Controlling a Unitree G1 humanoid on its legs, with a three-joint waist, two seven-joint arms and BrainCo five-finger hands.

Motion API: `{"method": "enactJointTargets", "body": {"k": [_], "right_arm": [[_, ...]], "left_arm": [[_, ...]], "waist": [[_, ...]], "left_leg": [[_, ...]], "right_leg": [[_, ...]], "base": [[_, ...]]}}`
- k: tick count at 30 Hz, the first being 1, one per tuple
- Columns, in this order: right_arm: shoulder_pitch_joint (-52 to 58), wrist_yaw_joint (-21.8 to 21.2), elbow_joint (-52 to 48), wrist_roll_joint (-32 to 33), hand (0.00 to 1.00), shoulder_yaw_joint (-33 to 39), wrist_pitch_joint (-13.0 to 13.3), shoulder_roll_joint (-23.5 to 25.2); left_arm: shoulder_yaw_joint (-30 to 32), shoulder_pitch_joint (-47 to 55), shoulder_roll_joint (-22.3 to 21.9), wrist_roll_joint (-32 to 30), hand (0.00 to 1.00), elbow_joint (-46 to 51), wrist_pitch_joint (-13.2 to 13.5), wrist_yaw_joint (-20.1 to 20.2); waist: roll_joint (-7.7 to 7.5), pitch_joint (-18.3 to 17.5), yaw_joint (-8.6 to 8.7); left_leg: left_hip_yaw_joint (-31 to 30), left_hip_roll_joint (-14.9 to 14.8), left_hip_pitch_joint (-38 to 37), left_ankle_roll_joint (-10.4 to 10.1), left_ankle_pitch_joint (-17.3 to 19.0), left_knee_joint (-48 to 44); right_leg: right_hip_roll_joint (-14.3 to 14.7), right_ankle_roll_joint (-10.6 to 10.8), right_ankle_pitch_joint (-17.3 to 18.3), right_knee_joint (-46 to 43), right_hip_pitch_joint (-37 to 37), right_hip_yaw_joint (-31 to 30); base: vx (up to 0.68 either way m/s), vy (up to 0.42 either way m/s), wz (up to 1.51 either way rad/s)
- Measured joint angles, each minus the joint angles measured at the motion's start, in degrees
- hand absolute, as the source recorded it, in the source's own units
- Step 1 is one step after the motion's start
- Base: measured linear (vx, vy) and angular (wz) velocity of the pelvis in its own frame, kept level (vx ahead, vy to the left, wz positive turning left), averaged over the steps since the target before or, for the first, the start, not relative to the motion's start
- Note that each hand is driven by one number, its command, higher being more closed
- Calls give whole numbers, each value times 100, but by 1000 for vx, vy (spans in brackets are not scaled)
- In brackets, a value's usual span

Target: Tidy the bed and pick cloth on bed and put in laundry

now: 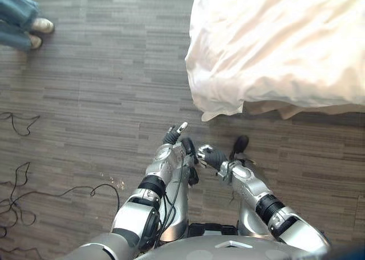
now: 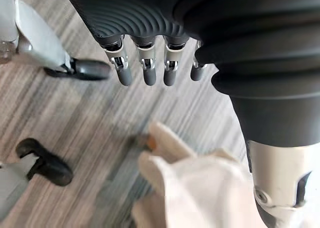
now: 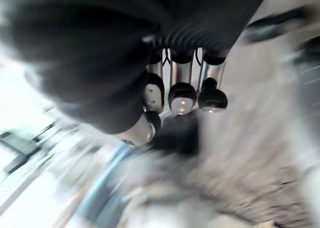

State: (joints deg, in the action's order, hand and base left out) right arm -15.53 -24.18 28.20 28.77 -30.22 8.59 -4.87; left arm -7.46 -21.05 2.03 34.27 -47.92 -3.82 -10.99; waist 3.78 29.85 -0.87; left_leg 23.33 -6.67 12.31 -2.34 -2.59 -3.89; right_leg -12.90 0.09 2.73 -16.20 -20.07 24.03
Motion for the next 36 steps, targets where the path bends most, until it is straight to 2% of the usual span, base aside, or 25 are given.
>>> {"method": "enactJointTargets", "body": {"k": [2,3,5,7,9,11,13,15,16,18,20,21,23,24,26,28,29,32,35,36], "right_arm": [[122,-588,-1047,294,100,-298,88,-80],[201,-752,-1333,410,100,-388,105,-94],[481,-1208,-2105,852,100,-692,123,-93],[702,-1271,-2403,1170,100,-683,99,-91],[752,-1138,-2588,1389,100,-558,81,-101],[652,-687,-2907,1751,100,-194,-22,-97],[510,-307,-2923,1959,100,63,-140,-99],[169,200,-2886,2175,100,325,-395,-105],[11,316,-2851,2191,100,391,-472,-105],[-958,702,-2488,2290,100,701,-640,-105],[-1928,933,-2064,2278,100,1144,-633,-146],[-2526,1066,-1716,2275,100,1422,-624,-275],[-3305,1361,-912,2264,100,1718,-517,-529],[-3448,1460,-718,2245,100,1783,-512,-621],[-3660,1910,-256,1922,100,2016,-534,-1042],[-3659,2199,-107,1827,100,2239,-540,-1323],[-3675,2212,-281,1823,100,2381,-518,-1475],[-3684,2335,-851,1829,100,2537,-512,-1593],[-3052,2651,-1550,1979,100,3218,-414,-1683],[-2426,2704,-1971,2157,100,3687,-263,-1826]], "left_arm": [[-180,409,153,-185,0,21,-216,-35],[-212,553,195,-250,0,21,-261,-35],[-357,1096,362,-492,0,-96,-390,-14],[-369,1450,407,-706,0,-240,-404,111],[-370,1617,425,-862,0,-313,-421,238],[-360,1810,427,-924,0,-503,-395,381],[-352,1845,469,-1043,0,-663,-369,506],[-344,1834,542,-1130,0,-764,-274,716],[-339,1813,556,-1126,0,-786,-256,753],[-331,1559,605,-1110,0,-812,-199,878],[-329,1200,612,-1013,0,-811,-93,950],[-336,931,607,-999,0,-834,-21,1007],[-341,460,611,-984,0,-1060,131,1111],[-344,349,620,-974,0,-1105,178,1120],[-345,51,627,-854,0,-1160,329,1199],[-338,-165,569,-840,0,-1150,346,1217],[-311,-290,502,-835,0,-1087,348,1181],[-99,-295,301,-821,0,-670,283,1014],[149,-260,136,-741,0,24,157,711],[320,-257,112,-589,0,284,123,584]], "waist": [[-99,-17,5],[-146,-50,5],[-360,-392,-1],[-463,-697,-8],[-511,-960,-9],[-430,-1271,-4],[-391,-1392,-9],[-352,-1389,-1],[-343,-1369,-8],[-267,-1144,13],[-256,-865,8],[-145,-683,-28],[44,-579,-91],[84,-544,-150],[153,-365,-301],[165,-247,-295],[165,-165,-285],[161,-158,-239],[105,-94,-192],[89,-86,-150]], "left_leg": [[18,-49,-364,-65,15,116],[20,-63,-468,-81,27,135],[98,-113,-750,-98,63,177],[130,-138,-1012,-115,127,189],[149,-135,-1313,-120,147,204],[212,-128,-1736,-113,276,215],[272,-125,-1926,-115,330,212],[272,-143,-1927,-106,396,171],[277,-141,-1880,-103,395,159],[292,-138,-1386,-123,466,-22],[276,-112,-861,-145,441,-84],[234,-104,-455,-161,324,-65],[98,-35,252,-221,134,69],[90,-24,386,-231,45,147],[-85,-43,876,-103,-327,134],[-179,-61,1204,-10,-423,8],[-165,-90,1382,62,-455,-116],[-38,-168,1659,135,-335,-392],[126,-426,1846,138,119,-1061],[153,-546,1944,119,335,-1378]], "right_leg": [[111,13,-10,192,378,18],[140,15,-4,230,488,22],[220,4,-13,325,780,26],[283,28,-28,509,1109,30],[307,92,-67,713,1497,29],[337,192,-132,983,2008,15],[344,224,-155,1033,2187,-38],[364,220,-196,1026,2171,-99],[359,206,-216,1004,2103,-121],[258,211,-201,798,1557,-143],[168,201,-234,690,1023,-150],[166,231,-325,710,668,-130],[163,210,-390,732,-60,-119],[174,214,-425,725,-222,-117],[201,4,-599,513,-767,-114],[187,-146,-588,323,-1093,-124],[185,-201,-624,228,-1279,-164],[197,-201,-622,109,-1556,-306],[302,-140,-530,105,-1570,-455],[349,-126,-502,91,-1573,-468]], "base": [[79,-26,-15],[142,-31,-8],[174,-18,-10],[192,18,-5],[157,38,-1],[79,77,-13],[-21,57,-15],[-121,9,-11],[-135,-6,-16],[-288,-39,-11],[-272,-48,10],[-232,-51,26],[-195,-66,32],[-138,-87,19],[-89,-97,9],[-54,-114,9],[-21,-79,5],[-6,-27,-15],[2,7,-37],[27,21,-26]]}}
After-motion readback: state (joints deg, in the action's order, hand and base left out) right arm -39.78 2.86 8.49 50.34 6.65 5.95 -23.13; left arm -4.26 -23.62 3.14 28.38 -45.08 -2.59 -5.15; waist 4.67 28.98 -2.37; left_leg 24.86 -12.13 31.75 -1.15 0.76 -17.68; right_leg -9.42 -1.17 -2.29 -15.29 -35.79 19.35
